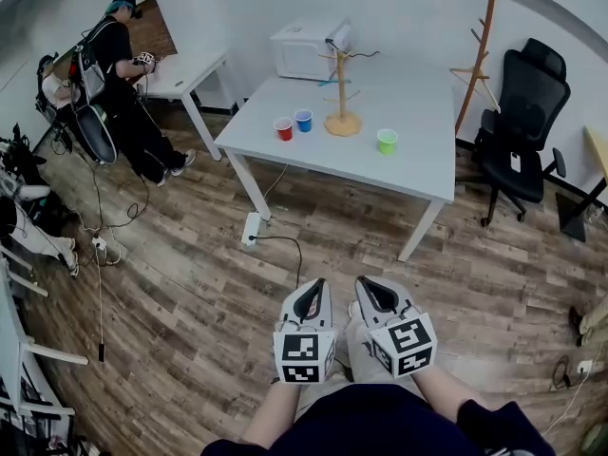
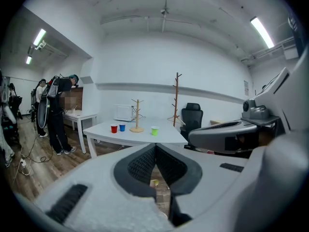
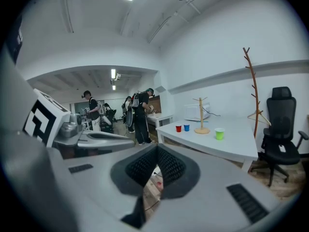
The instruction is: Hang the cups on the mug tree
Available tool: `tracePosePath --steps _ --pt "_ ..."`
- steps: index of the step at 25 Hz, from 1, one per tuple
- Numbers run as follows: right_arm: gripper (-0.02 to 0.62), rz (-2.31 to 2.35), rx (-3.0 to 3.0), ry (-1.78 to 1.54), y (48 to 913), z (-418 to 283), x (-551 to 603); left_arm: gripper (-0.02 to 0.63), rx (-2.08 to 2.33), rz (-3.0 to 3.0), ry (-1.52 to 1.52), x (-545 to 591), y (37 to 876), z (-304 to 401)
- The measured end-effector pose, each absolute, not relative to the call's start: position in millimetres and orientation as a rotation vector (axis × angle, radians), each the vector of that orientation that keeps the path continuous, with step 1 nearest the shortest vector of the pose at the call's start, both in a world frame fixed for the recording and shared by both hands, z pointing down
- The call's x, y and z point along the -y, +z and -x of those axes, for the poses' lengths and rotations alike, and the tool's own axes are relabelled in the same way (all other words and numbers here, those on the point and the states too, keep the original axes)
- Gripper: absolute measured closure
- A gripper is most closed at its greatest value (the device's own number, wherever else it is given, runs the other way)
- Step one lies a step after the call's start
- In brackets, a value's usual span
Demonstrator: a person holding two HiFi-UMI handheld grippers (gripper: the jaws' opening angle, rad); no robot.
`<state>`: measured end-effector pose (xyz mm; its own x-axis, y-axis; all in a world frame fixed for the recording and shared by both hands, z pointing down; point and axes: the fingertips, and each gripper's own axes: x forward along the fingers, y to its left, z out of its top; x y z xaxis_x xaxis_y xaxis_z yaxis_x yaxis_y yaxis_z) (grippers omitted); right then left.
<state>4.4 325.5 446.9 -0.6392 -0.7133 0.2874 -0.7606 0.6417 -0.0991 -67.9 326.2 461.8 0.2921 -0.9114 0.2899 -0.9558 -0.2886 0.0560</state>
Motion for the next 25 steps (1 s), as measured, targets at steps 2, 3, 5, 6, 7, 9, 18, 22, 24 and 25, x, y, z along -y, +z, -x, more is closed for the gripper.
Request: tracePosePath --steps 2,3,5,6,7,9,18,22,24,25 --pt "0.566 -1.195 2.651 0.294 443.1 0.0 -305.2 0.586 1.743 -2.326 0.306 -309.3 462.6 72.9" --pt "0.567 -1.197 2.656 0.288 440.4 1.4 -294.6 0.586 1.749 -2.321 0.308 -300.7 462.9 74.9" --pt "0.567 -1.207 2.665 0.280 435.5 2.2 -274.2 0.586 1.756 -2.311 0.306 -283.9 463.1 77.5" --pt "0.566 -1.211 2.670 0.276 433.3 2.5 -264.5 0.586 1.761 -2.305 0.302 -275.4 462.7 78.8" --pt "0.566 -1.214 2.674 0.273 431.4 2.7 -255.3 0.586 1.769 -2.299 0.298 -266.7 461.9 80.1" --pt "0.567 -1.214 2.678 0.267 428.6 2.8 -237.7 0.586 1.789 -2.286 0.294 -249.3 459.7 81.9" --pt "0.566 -1.181 2.680 0.253 421.1 2.3 -168.0 0.586 1.821 -2.254 0.306 -182.3 452.4 82.2" --pt "0.566 -1.173 2.681 0.245 419.3 1.7 -136.8 0.586 1.840 -2.226 0.297 -153.0 451.4 86.3" --pt "0.566 -1.164 2.681 0.240 418.3 1.3 -121.0 0.586 1.846 -2.216 0.283 -136.4 450.2 86.7" --pt "0.566 -1.157 2.683 0.234 417.3 1.1 -113.1 0.586 1.848 -2.211 0.278 -128.0 449.9 86.3"
